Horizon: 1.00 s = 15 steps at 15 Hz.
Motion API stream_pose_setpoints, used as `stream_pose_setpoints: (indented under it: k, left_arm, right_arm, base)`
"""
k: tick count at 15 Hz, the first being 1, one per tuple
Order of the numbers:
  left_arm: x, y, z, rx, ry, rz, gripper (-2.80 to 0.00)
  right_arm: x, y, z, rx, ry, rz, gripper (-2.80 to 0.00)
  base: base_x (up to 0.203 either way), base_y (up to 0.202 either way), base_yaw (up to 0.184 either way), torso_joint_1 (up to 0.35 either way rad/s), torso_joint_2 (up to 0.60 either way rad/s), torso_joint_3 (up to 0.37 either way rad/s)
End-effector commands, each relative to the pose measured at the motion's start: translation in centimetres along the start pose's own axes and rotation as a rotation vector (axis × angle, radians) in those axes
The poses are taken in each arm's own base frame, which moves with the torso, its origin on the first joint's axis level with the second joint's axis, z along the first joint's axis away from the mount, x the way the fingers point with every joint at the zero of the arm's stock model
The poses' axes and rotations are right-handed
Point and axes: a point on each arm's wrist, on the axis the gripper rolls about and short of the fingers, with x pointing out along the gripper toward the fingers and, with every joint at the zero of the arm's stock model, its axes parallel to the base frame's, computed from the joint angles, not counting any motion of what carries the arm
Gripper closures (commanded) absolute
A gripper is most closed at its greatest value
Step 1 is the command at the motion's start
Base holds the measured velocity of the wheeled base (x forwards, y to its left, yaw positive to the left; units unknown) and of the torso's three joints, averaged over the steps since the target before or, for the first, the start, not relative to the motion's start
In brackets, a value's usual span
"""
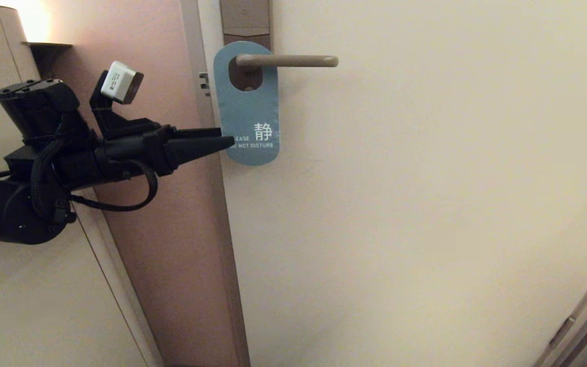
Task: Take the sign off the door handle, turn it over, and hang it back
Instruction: Take down the sign
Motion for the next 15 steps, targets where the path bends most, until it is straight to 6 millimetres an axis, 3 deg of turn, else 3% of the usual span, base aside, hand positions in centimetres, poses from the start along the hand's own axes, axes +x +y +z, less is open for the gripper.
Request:
stream_pose_setpoints:
  k: [1,15]
  left_arm:
    - [0.2,0.2,0.1,0.005,-0.002,-0.008,-2.80]
    - [1.4,1.4,0.5,0.016,0.008,-0.063,-2.80]
  right_arm:
    - [0.0,0.0,0.0,0.000,0.001,0.000,0.00]
    - [0.0,0.0,0.0,0.000,0.000,0.000,0.00]
  base:
    - [0.000,0.000,0.000,0.000,0.00,0.000]
    - [0.000,0.000,0.000,0.000,0.00,0.000]
